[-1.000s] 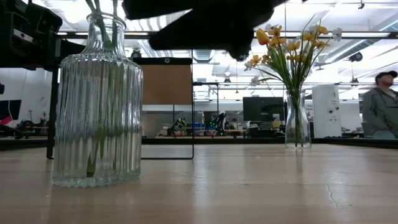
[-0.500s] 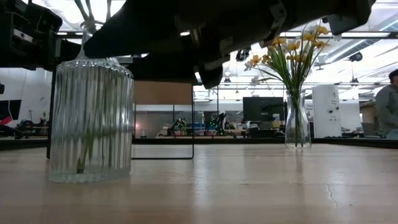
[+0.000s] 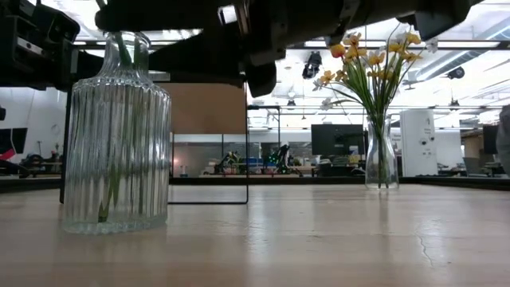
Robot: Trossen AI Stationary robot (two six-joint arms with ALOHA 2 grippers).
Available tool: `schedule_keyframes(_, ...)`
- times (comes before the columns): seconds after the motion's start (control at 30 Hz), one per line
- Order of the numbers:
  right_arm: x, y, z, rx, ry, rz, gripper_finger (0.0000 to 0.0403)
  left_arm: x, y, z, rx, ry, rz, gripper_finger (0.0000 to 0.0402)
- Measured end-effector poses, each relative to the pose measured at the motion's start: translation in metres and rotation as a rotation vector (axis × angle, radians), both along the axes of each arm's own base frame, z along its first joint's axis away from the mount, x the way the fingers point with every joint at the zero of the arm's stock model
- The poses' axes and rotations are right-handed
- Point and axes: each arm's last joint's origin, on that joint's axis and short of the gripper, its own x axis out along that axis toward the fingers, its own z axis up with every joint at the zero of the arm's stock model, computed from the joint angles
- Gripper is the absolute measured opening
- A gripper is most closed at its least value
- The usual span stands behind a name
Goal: Pick and place flowers into a vace then onto a shelf
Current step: Put the bottom transparent vase on the shelf
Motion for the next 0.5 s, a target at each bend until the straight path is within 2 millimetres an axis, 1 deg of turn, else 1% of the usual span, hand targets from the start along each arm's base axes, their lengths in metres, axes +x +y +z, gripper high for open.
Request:
schedule_keyframes(0.2,0.004,-0.005,-0.005,0.015,-0.016,-0.014,0.0247,0.000,0.000,0.000,0.000,0.000,0.000,0.0000)
schedule_keyframes(0.3,0.008,-0.007,-0.009,0.018,-0.021,0.004,0.0249,0.000,0.000,0.000,0.000,0.000,0.000,0.0000)
schedule_keyframes(0.5,0.010,-0.008,-0.018,0.022,-0.018,-0.001,0.0247,0.000,0.000,0.000,0.000,0.000,0.000,0.0000)
